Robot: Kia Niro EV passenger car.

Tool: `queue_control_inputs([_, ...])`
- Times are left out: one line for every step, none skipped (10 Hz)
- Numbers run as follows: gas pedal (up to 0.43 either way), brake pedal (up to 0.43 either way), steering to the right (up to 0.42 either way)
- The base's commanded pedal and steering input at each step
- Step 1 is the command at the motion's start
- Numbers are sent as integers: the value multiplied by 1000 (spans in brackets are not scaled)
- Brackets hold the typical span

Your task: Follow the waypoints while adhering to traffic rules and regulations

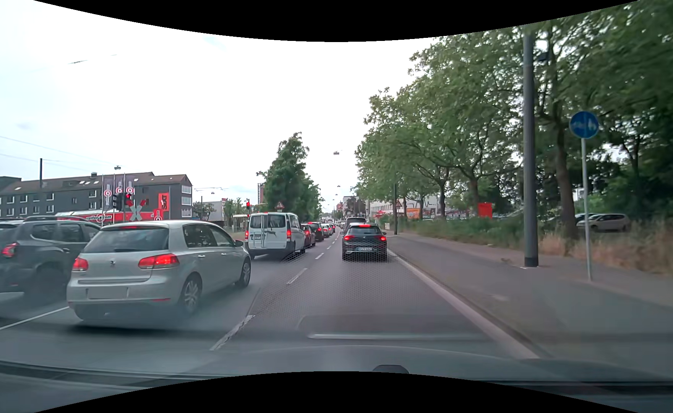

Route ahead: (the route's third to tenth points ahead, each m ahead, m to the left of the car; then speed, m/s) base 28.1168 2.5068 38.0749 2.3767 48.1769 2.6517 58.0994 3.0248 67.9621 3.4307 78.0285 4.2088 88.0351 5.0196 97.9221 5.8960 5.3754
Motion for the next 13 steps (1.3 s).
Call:
queue_control_inputs([0,201,-10])
queue_control_inputs([0,195,-11])
queue_control_inputs([0,195,-11])
queue_control_inputs([0,195,-12])
queue_control_inputs([0,195,-12])
queue_control_inputs([0,201,-12])
queue_control_inputs([0,195,-12])
queue_control_inputs([0,195,-12])
queue_control_inputs([0,189,-12])
queue_control_inputs([0,189,-12])
queue_control_inputs([0,189,-12])
queue_control_inputs([0,183,-12])
queue_control_inputs([0,177,-11])
